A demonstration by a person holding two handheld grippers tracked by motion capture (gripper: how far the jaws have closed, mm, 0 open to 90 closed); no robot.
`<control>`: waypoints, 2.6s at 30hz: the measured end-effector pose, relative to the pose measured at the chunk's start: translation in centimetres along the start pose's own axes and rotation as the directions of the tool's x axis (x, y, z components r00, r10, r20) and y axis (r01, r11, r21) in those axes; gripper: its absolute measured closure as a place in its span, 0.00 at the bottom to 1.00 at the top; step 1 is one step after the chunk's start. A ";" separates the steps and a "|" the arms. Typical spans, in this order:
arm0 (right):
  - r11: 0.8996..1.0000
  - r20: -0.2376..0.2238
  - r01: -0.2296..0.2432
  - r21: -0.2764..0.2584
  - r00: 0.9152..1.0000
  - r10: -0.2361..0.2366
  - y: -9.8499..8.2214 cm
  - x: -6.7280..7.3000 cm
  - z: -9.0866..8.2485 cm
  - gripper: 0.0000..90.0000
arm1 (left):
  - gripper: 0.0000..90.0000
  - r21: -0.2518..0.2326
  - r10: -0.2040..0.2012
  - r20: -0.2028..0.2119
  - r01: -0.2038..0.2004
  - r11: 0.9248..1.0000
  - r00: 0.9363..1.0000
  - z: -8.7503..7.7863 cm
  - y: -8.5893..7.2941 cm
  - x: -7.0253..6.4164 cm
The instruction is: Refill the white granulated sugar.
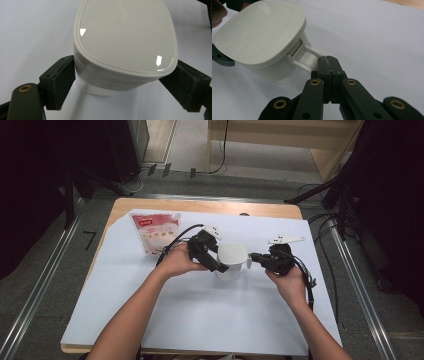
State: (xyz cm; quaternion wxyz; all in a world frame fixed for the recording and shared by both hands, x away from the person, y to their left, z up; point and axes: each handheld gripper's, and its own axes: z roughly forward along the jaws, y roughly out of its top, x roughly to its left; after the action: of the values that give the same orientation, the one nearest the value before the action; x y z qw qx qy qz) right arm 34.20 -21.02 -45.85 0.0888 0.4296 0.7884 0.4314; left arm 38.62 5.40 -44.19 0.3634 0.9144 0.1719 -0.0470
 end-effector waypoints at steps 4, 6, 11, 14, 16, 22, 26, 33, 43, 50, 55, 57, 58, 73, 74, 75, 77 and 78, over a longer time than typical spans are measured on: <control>1.000 0.008 0.004 0.001 1.000 -0.004 0.0 0.1 0.0 1.00 | 0.17 0.003 -0.008 0.000 0.008 1.000 1.000 0.0 0.1 0.0; 1.000 0.012 0.004 0.001 1.000 -0.004 0.0 0.2 0.0 1.00 | 0.17 0.009 -0.012 0.000 0.012 1.000 1.000 0.0 0.2 0.0; 1.000 0.019 0.012 0.002 1.000 -0.012 0.0 0.2 0.0 1.00 | 0.17 0.016 0.001 -0.012 -0.001 1.000 1.000 -0.1 0.3 -0.1; 1.000 0.022 0.015 -0.001 1.000 -0.015 0.0 0.3 0.0 1.00 | 0.17 0.018 0.008 -0.020 -0.008 1.000 1.000 -0.2 0.4 -0.2; 1.000 0.022 0.016 -0.001 1.000 -0.016 0.0 0.3 0.0 1.00 | 0.18 0.022 0.011 -0.019 -0.011 1.000 1.000 -0.2 0.4 -0.2; 1.000 0.022 0.017 0.000 1.000 -0.017 0.0 0.3 0.0 1.00 | 0.18 0.026 0.029 -0.047 -0.028 0.999 0.998 -0.3 0.6 -0.6; 1.000 0.023 0.017 0.001 1.000 -0.017 0.0 0.3 0.0 1.00 | 0.18 0.025 0.028 -0.049 -0.027 0.999 0.998 -0.3 0.6 -0.6; 1.000 0.024 0.018 0.002 1.000 -0.018 0.0 0.3 0.0 1.00 | 0.18 0.023 0.032 -0.052 -0.031 0.999 0.998 -0.3 0.6 -0.7; 1.000 0.026 0.024 0.002 0.999 -0.024 0.0 0.4 0.0 1.00 | 0.18 0.024 0.030 -0.053 -0.029 0.999 0.998 -0.4 0.7 -0.7; 1.000 0.017 0.023 0.002 1.000 -0.023 0.1 0.4 0.0 1.00 | 0.20 -0.011 0.022 -0.050 -0.023 1.000 0.999 -1.2 0.9 -0.7; 1.000 0.017 0.024 0.002 1.000 -0.024 0.1 0.5 -0.1 1.00 | 0.21 0.035 0.060 -0.082 -0.057 0.998 0.995 -1.2 1.6 -1.2; 1.000 0.021 0.027 0.002 0.999 -0.027 0.1 0.5 -0.1 1.00 | 0.21 0.045 0.063 -0.084 -0.059 0.997 0.994 -1.4 1.7 -1.3; 1.000 0.021 0.029 0.002 0.999 -0.029 0.1 0.5 -0.1 1.00 | 0.21 0.046 0.062 -0.087 -0.059 0.997 0.994 -1.4 1.8 -1.3; 0.999 0.002 0.040 -0.007 0.999 -0.040 0.1 0.7 -0.3 1.00 | 0.55 -0.019 0.072 -0.037 -0.073 0.997 0.997 -3.3 3.2 -2.2; 0.999 0.008 0.043 -0.006 0.999 -0.042 0.1 0.8 -0.3 1.00 | 0.58 -0.017 0.072 -0.040 -0.073 0.997 0.997 -3.3 3.2 -2.3; 0.999 0.009 0.046 -0.005 0.999 -0.046 0.1 0.9 -0.3 1.00 | 0.60 -0.012 0.070 -0.036 -0.071 0.997 0.997 -3.3 3.3 -2.2; 0.999 0.002 0.040 -0.003 0.999 -0.040 0.1 0.8 -0.3 1.00 | 0.67 -0.011 0.062 -0.022 -0.062 0.998 0.998 -3.3 3.3 -2.2; 0.999 -0.001 0.041 -0.002 0.999 -0.041 0.1 0.8 -0.4 1.00 | 0.72 -0.012 0.057 -0.009 -0.057 0.998 0.998 -3.2 3.3 -2.2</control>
State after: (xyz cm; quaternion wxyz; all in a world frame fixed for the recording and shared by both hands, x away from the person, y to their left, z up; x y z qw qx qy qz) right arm 33.58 -20.61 -45.38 0.0978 0.4131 0.7966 0.4304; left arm 37.61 4.77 -39.22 0.3692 0.9170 0.1477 -0.0315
